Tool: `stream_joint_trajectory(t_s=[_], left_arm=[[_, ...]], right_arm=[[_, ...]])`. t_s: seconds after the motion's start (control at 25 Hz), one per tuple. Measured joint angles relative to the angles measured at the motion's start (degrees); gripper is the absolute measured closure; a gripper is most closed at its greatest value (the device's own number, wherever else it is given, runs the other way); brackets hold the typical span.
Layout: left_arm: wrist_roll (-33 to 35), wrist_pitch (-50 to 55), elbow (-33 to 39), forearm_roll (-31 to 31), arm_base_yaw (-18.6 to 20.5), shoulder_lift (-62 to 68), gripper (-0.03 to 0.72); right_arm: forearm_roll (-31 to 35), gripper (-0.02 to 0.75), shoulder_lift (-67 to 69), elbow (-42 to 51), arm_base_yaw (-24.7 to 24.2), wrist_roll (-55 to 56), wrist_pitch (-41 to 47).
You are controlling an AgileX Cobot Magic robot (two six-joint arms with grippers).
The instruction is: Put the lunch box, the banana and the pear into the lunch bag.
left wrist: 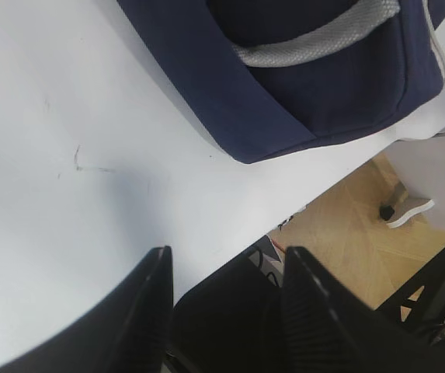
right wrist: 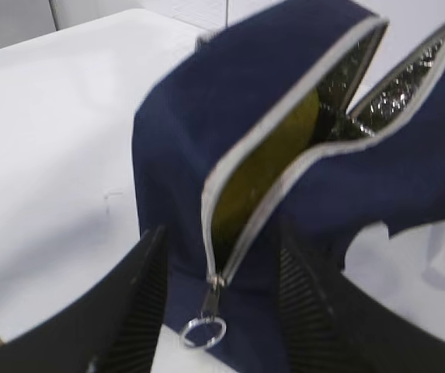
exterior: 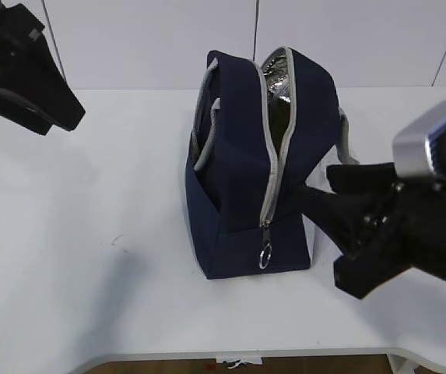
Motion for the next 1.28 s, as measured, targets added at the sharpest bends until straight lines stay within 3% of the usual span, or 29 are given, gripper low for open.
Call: stream_joint_trajectory(t_s=[0.28,1.28], left_arm=[[0.0,0.0,0.0,0.0,0.0,0.0,0.337],[0.0,0.0,0.0,0.0,0.0,0.0,0.337]], right_arm=[[0.0,0.39,1.1,7.3,0.0,4.1,-9.0],[-5.0,0.39,24.6,7.4,0.0,9.2,-24.5]])
